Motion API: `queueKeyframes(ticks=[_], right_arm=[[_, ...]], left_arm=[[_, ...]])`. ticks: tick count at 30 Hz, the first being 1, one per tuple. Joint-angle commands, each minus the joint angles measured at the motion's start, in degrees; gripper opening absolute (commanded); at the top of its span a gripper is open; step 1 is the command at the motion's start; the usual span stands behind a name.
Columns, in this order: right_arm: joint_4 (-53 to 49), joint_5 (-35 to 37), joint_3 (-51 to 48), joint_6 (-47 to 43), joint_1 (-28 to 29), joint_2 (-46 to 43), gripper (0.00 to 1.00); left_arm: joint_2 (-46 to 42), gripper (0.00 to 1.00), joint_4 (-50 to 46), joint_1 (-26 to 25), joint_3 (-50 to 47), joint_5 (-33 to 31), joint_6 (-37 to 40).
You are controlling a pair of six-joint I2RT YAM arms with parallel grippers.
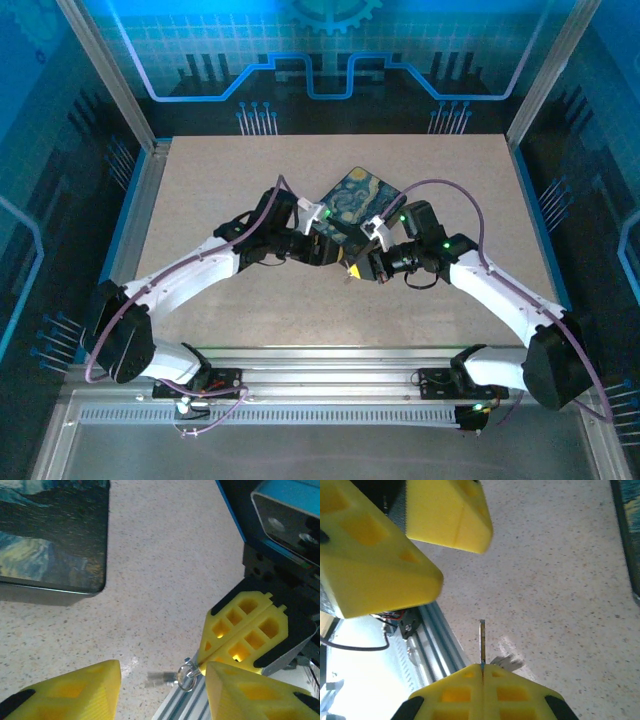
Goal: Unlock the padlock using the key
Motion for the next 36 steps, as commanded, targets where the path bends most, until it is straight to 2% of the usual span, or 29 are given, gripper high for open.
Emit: queueKeyframes(ticks=[1,20,32,36], right_arm=[[0.83,-4.19,0.62,-1.33,0.32,-0.70,0.01],[4.82,-8.27,2.86,1.16,0.90,1.46,0.01],[7.01,-8.41,2.71,2.97,-0.57,3.04,0.00],[7.29,-8.60,2.45,3.08,-1.00,3.60,0.00]], left_arm=[[-0.11,0.49,2.09,0.13,-0.73,4.02,2.56],[1.35,0.42,7.33,0.12,-2.21,10.67,1.27],[1.25,0.27,9.07,0.61,-3.41,12.71,0.00],[1.42,0.29,9.87,1.45,-3.92,12.71,-1.07]])
